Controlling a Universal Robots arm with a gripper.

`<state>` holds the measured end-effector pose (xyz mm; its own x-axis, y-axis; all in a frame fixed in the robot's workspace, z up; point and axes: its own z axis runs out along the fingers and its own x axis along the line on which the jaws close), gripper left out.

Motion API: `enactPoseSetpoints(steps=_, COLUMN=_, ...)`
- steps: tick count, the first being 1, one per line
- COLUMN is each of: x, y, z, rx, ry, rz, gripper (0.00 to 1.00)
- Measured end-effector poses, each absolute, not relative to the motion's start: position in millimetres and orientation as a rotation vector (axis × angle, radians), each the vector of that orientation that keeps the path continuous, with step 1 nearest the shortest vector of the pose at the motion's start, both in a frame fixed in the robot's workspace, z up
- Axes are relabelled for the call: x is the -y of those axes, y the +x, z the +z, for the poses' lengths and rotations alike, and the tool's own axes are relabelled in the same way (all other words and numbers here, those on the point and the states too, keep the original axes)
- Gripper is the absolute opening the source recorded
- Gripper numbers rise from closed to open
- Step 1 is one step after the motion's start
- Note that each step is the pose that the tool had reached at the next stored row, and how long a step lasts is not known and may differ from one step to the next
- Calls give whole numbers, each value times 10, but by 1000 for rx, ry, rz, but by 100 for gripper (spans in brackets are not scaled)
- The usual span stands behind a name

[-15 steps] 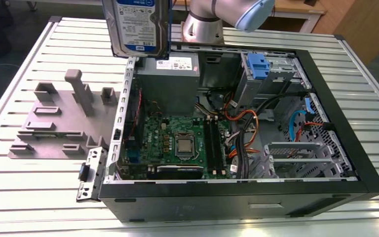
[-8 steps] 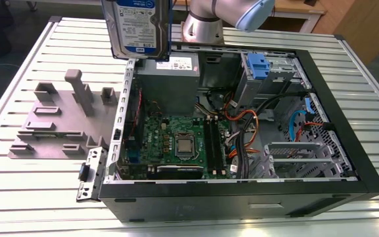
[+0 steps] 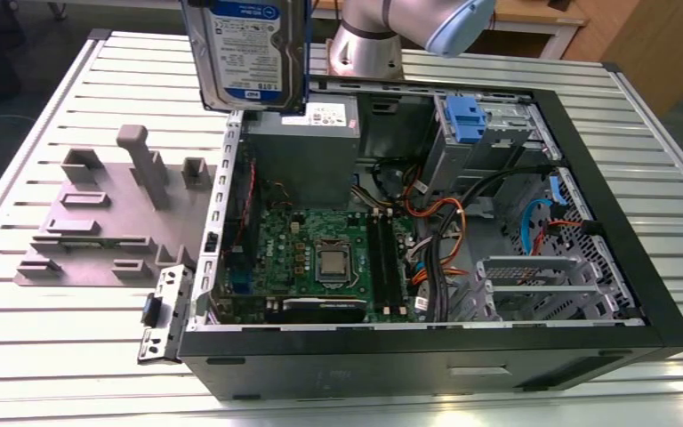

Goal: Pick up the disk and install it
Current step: 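Pick up the disk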

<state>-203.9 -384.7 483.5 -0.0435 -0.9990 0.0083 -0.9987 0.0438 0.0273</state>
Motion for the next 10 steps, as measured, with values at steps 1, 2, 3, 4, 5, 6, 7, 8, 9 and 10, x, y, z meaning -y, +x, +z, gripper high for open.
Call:
enactPoseSetpoints(steps=1, x=3853, y=-2021, z=4833, rx=2252, ry=2155, rz=-22, gripper=36)
enactPoseSetpoints(steps=2, x=3858, y=-1992, z=4833, rx=2251, ry=2155, rz=-22, gripper=36)
enactPoseSetpoints(steps=3, x=3860, y=-1957, z=4832, rx=2251, ry=2155, rz=-22, gripper=36)
enactPoseSetpoints(steps=4, x=3861, y=-1915, z=4831, rx=2251, ry=2155, rz=-22, gripper=36)
enactPoseSetpoints(steps=5, x=3861, y=-1870, z=4831, rx=2251, ry=2155, rz=-22, gripper=36)
enactPoseSetpoints(steps=6, x=3861, y=-1825, z=4830, rx=2251, ry=2155, rz=-22, gripper=36)
enactPoseSetpoints(steps=7, x=3861, y=-1780, z=4829, rx=2251, ry=2155, rz=-22, gripper=36)
enactPoseSetpoints(steps=8, x=3861, y=-1732, z=4828, rx=2251, ry=2155, rz=-22, gripper=36)
enactPoseSetpoints(steps=9, x=3861, y=-1694, z=4827, rx=2251, ry=2155, rz=-22, gripper=36)
enactPoseSetpoints(steps=10, x=3862, y=-1661, z=4826, rx=2251, ry=2155, rz=-22, gripper=36)
